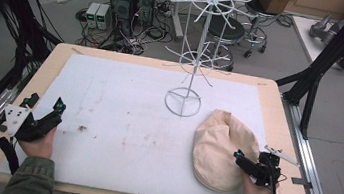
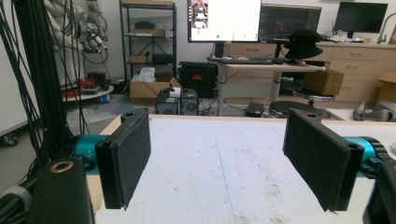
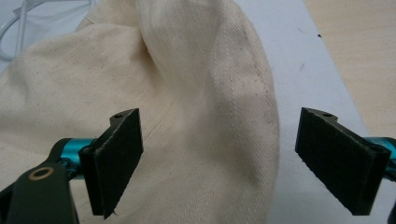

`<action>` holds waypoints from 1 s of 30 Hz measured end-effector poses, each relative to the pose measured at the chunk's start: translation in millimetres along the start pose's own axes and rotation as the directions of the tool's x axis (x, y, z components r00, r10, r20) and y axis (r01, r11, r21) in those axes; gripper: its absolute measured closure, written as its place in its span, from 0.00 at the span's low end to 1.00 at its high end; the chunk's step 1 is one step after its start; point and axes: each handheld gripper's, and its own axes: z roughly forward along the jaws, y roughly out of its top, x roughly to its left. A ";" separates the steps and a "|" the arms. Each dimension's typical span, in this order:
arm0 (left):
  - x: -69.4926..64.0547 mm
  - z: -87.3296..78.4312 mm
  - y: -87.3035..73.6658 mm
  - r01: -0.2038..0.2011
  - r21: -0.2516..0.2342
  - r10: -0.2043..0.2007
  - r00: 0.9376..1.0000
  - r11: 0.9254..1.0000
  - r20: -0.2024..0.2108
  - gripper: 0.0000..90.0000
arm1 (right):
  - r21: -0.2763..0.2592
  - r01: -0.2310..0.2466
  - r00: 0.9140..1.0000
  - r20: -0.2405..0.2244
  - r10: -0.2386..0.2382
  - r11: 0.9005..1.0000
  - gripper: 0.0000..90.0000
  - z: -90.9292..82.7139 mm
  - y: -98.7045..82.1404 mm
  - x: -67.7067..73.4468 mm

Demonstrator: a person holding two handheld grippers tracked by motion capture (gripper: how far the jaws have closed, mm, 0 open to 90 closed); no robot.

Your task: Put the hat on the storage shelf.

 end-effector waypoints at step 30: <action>-0.1 0.2 -0.2 -0.001 0.004 0.001 1.000 1.000 0.001 0.26 | 0.084 -0.086 0.994 -0.060 0.091 0.993 0.79 5.0 -1.8 -9.7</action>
